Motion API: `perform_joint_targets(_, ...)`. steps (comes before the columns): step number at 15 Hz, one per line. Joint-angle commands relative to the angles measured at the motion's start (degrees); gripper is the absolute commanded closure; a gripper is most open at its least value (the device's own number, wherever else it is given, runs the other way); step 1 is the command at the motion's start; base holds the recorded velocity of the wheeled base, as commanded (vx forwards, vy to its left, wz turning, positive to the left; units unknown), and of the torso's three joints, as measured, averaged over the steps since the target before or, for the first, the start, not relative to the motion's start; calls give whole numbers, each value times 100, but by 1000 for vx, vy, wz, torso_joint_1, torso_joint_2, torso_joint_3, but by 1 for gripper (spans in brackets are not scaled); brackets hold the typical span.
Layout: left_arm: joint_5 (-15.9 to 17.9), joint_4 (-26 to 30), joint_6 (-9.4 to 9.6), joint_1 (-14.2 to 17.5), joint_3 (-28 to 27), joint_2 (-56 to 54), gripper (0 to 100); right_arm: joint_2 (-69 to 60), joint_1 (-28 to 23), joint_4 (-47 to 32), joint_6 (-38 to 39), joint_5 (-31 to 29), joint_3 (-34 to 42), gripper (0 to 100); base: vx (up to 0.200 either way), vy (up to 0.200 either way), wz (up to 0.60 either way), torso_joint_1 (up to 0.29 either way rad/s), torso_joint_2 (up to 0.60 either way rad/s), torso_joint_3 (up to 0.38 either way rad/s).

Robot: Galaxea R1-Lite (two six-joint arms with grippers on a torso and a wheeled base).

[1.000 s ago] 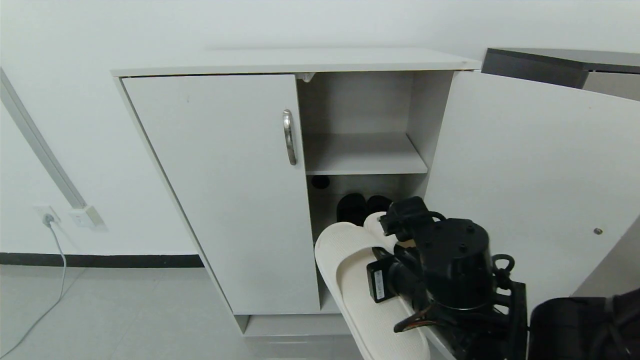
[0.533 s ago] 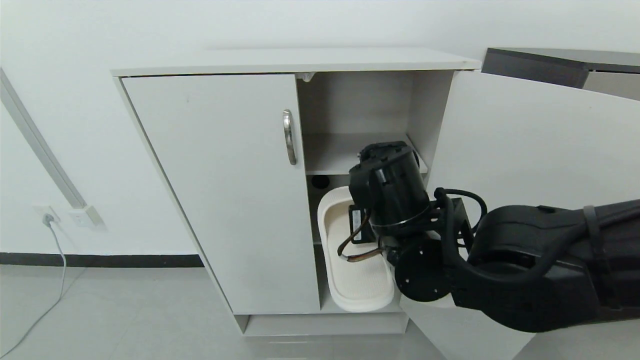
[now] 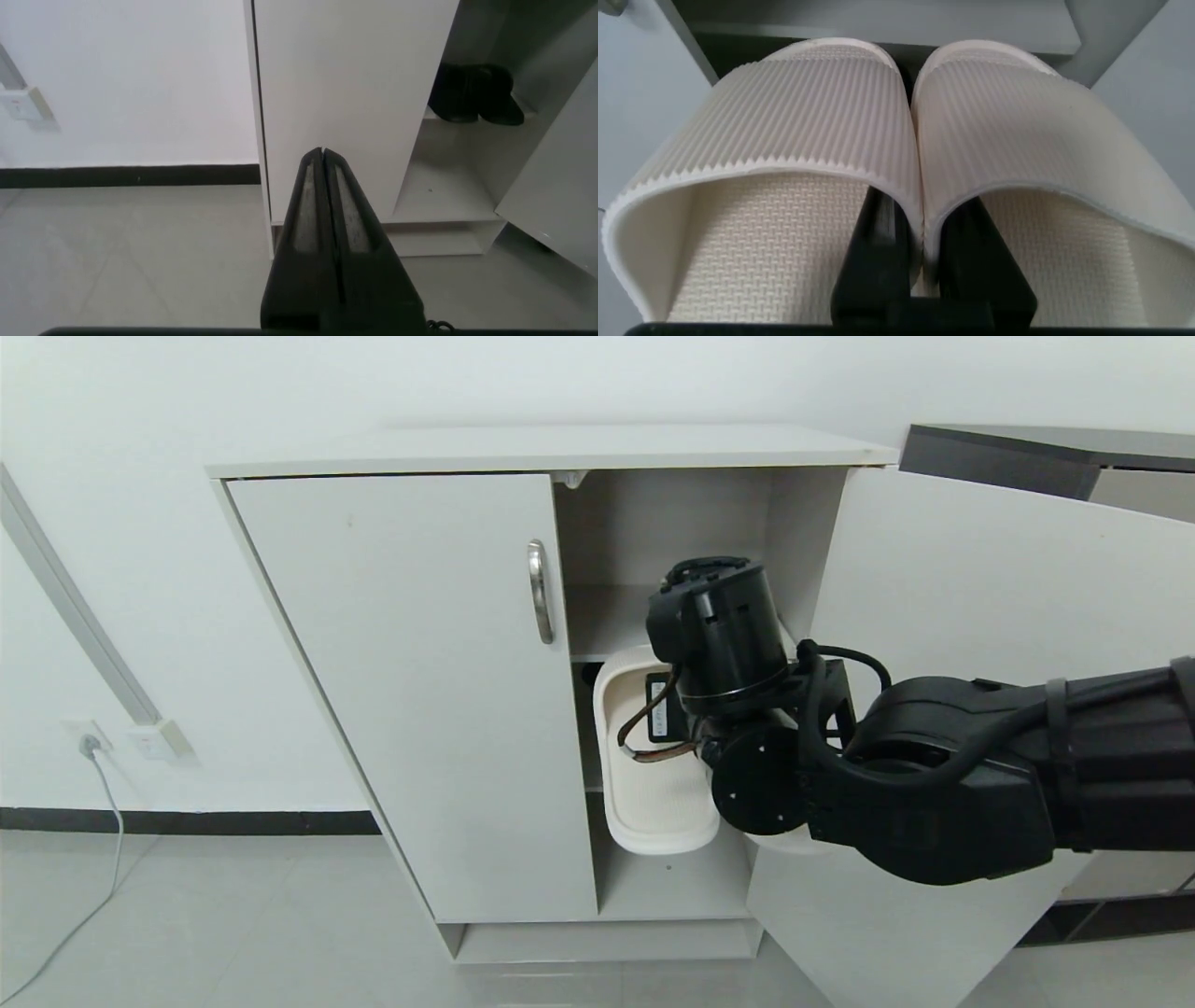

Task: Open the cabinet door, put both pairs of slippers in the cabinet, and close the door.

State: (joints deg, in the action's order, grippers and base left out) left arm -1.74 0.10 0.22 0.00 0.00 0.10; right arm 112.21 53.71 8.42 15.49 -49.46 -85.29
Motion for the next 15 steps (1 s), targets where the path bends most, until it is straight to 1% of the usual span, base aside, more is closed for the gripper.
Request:
perform_joint_targets(1, -1, -1, 4, 0, 0, 8, 100, 64, -10, 1, 6, 6, -102, 100, 0, 0, 0, 0, 0, 0)
perform_joint_targets(5, 7, -1, 4, 0, 0, 8, 100, 134, -19, 1, 33, 15, -85, 100, 0, 0, 0, 0, 0, 0)
perform_joint_targets(15, 7, 8, 4, 0, 0, 8, 100, 143, -36, -7, 24, 15, -76, 100, 200, 0, 0, 1, 3, 2)
